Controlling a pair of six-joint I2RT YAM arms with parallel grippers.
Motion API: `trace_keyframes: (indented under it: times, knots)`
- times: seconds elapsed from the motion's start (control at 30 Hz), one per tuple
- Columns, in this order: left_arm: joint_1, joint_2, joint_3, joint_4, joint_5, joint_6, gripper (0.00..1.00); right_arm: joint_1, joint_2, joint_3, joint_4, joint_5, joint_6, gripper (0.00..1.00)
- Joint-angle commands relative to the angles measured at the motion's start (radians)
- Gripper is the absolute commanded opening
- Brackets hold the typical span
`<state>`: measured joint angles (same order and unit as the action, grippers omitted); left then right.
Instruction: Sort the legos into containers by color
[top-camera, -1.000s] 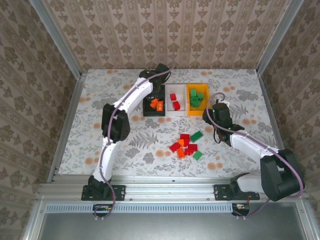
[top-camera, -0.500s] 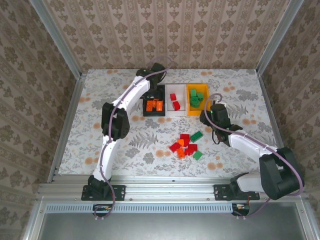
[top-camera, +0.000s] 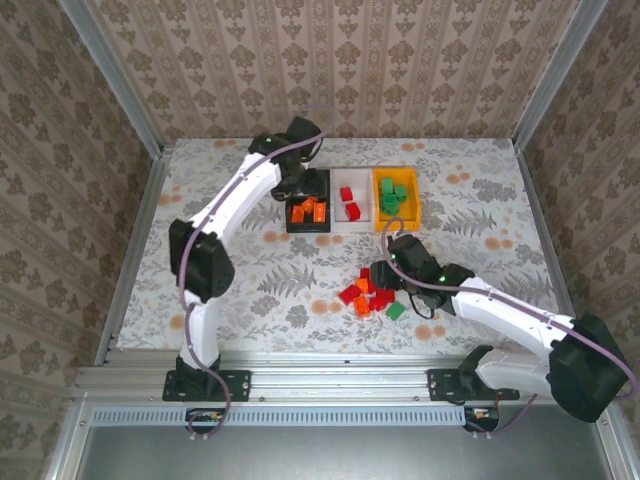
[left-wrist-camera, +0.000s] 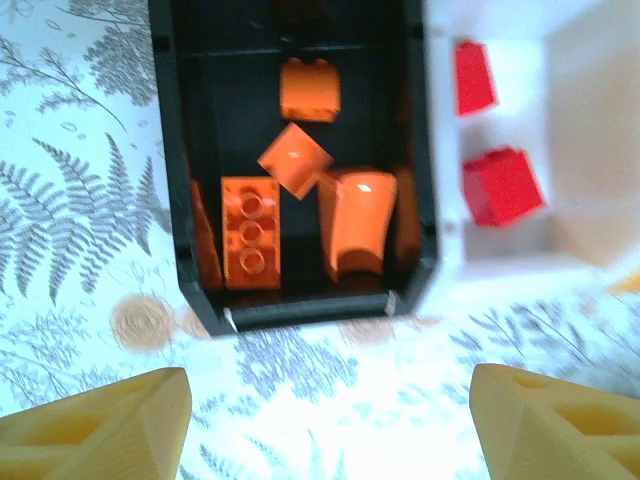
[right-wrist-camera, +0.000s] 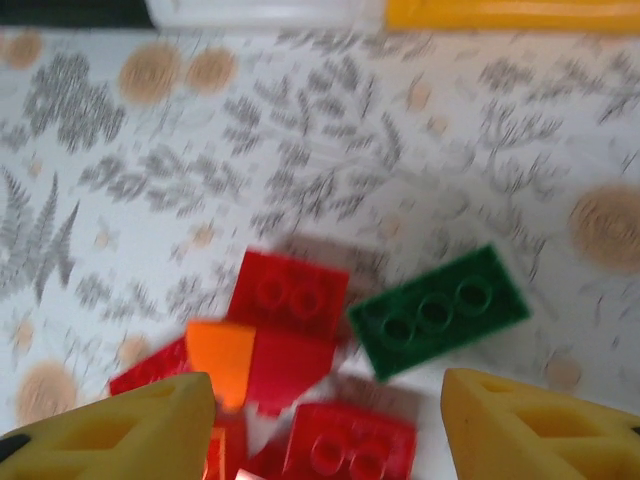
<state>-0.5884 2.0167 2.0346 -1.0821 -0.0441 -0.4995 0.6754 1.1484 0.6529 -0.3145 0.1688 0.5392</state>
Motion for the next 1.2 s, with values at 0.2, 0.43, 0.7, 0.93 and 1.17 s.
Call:
trace_keyframes:
  times: [0.2,0.43,0.7,0.93,1.17]
  knots:
    - [0.013,-0.161,-0.307,0.181,0.163,0.032,0.8,0.199,0.049,0.001,-0.169,0.075,0.308,0.68]
    - [0.03,-0.22,-0.385,0.244,0.312,-0.023,0.98,0.237,0.123,0.002,-0.169,0.135,0.399,0.65]
    - [0.032,-0.277,-0.421,0.281,0.348,-0.045,1.0,0.262,0.198,0.023,-0.134,0.146,0.412,0.62]
    - [0.03,-0.28,-0.434,0.29,0.354,-0.051,0.99,0.262,0.237,0.05,-0.139,0.185,0.392,0.62]
    - [0.03,-0.273,-0.436,0.295,0.359,-0.053,0.99,0.262,0.299,0.069,-0.116,0.198,0.372,0.62]
